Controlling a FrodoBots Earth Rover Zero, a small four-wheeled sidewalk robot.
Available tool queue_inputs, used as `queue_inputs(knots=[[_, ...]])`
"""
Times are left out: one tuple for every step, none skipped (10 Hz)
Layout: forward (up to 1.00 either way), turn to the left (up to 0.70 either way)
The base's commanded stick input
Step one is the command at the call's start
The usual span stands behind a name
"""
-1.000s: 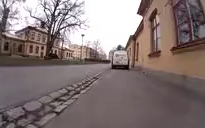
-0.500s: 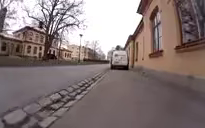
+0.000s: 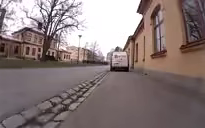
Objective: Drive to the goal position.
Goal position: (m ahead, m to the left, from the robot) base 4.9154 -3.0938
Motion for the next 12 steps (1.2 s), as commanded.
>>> queue_inputs(knots=[[0.70, 0.00], [0.70, 0.00], [0.70, 0.00], [0.70, 0.00], [0.70, 0.00], [0.70, 0.00], [0.70, 0.00], [0.70, 0.00], [0.70, 0.00], [0.70, 0.00], [0.70, 0.00], [0.70, 0.00]])
